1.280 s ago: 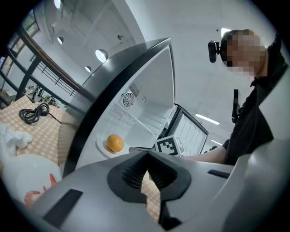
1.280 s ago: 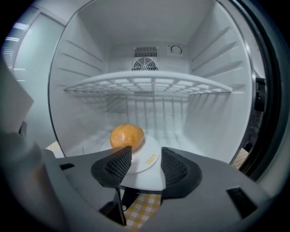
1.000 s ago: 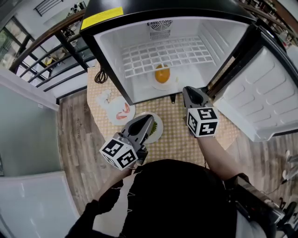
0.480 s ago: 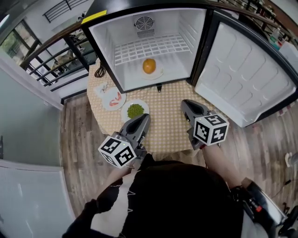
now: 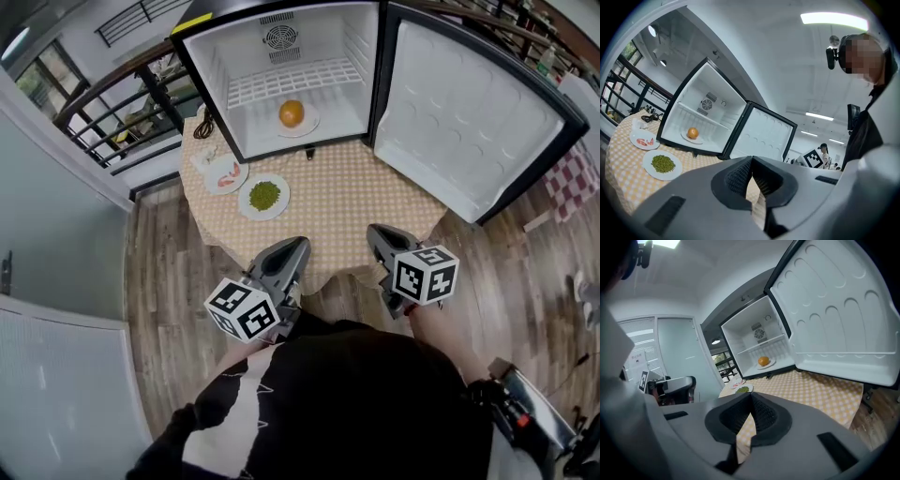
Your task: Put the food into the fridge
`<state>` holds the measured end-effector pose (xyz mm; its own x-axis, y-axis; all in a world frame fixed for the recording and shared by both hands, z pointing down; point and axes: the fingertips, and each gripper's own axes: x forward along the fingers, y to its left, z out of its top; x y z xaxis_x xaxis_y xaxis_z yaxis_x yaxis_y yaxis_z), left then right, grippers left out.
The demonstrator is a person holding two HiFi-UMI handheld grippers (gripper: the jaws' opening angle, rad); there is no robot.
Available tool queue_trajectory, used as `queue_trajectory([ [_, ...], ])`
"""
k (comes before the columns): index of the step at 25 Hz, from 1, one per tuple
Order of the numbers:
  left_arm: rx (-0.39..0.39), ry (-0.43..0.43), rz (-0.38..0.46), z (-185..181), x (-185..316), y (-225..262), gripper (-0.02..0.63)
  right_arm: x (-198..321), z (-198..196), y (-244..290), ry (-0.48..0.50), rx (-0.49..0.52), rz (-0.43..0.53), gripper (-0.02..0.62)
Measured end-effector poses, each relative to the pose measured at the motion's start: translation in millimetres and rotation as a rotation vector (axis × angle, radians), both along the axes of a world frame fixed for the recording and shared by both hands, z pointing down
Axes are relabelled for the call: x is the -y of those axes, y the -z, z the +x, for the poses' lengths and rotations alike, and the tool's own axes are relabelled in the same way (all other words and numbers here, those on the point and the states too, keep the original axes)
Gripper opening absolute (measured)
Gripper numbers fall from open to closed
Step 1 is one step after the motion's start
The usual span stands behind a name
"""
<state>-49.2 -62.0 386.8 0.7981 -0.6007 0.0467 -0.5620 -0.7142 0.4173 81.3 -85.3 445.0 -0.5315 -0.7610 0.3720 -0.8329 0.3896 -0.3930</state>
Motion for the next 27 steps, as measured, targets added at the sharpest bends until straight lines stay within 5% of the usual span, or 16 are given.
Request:
queue_trajectory([
  [27, 0.008, 0.004, 0.0, 31.8, -89.3, -1.7, 0.012, -94.0, 36.0, 2.3, -0.01, 0.003, 0.015, 0.015],
])
